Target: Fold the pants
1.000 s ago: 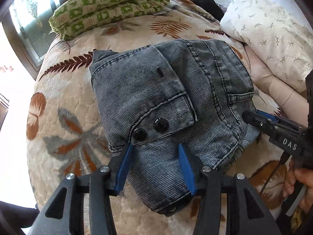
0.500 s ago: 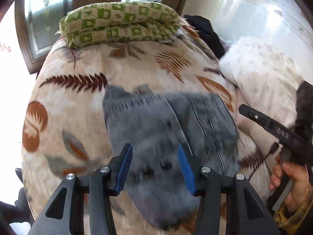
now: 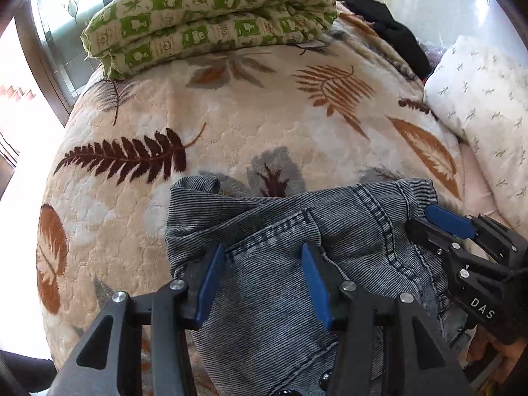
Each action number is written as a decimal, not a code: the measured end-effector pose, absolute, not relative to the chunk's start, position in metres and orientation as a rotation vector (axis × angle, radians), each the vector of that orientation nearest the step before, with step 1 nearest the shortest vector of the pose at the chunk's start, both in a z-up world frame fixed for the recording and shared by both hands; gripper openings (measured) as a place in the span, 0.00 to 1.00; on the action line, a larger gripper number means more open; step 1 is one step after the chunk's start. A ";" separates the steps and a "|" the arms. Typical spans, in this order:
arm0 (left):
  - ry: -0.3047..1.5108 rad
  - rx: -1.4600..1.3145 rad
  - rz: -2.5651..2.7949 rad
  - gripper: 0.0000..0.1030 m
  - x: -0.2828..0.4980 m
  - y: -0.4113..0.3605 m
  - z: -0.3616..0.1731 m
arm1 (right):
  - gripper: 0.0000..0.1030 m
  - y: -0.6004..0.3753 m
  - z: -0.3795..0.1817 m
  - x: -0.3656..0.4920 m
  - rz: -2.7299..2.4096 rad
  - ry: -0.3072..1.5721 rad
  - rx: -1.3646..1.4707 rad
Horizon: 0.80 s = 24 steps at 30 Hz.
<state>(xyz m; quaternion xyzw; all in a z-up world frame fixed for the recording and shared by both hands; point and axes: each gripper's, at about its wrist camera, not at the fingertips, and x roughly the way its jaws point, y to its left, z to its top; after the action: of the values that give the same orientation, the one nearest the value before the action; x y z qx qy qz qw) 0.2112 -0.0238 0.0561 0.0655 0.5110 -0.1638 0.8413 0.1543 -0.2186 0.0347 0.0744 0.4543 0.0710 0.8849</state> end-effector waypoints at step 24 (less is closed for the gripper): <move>1.036 0.166 -0.388 0.51 0.075 -0.010 0.054 | 0.33 -0.208 0.027 0.045 0.215 0.994 0.140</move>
<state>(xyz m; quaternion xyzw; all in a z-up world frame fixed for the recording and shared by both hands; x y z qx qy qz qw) 0.0751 -0.0100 0.0543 0.0786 0.4915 -0.1838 0.8476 0.0446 -0.2082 0.0270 0.0672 0.4754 0.1030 0.8711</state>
